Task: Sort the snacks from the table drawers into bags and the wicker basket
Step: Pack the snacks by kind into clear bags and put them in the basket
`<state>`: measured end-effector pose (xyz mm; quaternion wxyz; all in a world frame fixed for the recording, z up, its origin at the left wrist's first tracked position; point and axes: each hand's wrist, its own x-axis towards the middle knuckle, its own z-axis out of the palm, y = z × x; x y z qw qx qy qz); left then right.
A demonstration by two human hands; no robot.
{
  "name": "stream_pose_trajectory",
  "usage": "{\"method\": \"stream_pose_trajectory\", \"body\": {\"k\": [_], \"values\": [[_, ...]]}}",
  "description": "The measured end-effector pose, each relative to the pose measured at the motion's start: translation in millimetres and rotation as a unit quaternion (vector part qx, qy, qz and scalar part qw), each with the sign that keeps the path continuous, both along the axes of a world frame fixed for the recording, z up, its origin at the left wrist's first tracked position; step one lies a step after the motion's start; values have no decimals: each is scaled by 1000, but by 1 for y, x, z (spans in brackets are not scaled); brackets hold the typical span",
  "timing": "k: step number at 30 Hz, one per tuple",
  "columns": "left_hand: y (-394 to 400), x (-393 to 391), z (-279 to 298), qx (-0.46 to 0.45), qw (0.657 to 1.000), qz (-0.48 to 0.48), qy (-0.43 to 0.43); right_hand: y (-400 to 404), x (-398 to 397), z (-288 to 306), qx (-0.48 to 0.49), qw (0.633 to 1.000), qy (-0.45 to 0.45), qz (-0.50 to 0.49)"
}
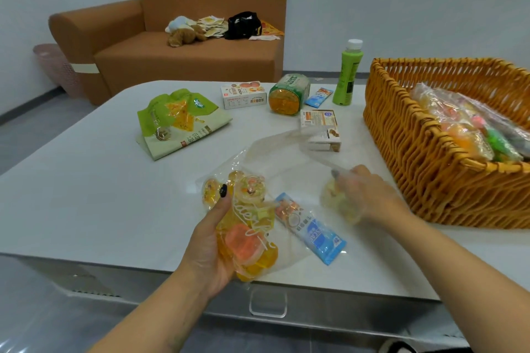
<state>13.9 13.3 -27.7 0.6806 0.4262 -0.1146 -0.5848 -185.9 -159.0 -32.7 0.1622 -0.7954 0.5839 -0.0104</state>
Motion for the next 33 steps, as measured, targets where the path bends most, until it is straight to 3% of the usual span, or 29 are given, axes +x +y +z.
{"method": "stream_pose_trajectory", "body": {"k": [2, 6, 9, 11, 13, 15, 16, 19, 22, 26, 29, 33], "values": [[1, -1, -1, -11, 1000, -22, -6, -4, -6, 12, 18, 1000, -15, -10], [2, 1, -5, -29, 998, -54, 2, -3, -10, 20, 16, 982, -168, -87], [1, 2, -7, -40, 998, -53, 0, 1, -10, 50, 17, 964, -260, -51], [0, 0, -8, -44, 998, -49, -11, 14, -13, 87, 80, 908, -411, -19], [-1, -2, -8, -39, 998, -43, -22, 26, -25, 114, 178, 818, -546, 39], [-3, -3, -9, -35, 998, -39, -33, 32, -38, 125, 305, 743, -578, 142], [-3, -4, -10, -38, 998, -40, -39, 33, -42, 125, 367, 727, -552, 180], [-2, -4, -9, -49, 996, -43, -52, 34, -45, 115, 435, 769, -412, 225], [-2, -6, -9, -60, 995, -47, -59, 41, -36, 111, 392, 826, -348, 208], [-4, -8, -11, -55, 995, -46, -72, 50, -20, 117, 366, 870, -255, 209], [-5, -9, -12, -50, 994, -57, -74, 59, -6, 116, 289, 916, -177, 214], [-4, -9, -11, -58, 994, -56, -74, 58, 0, 118, 300, 904, -227, 204]]}}
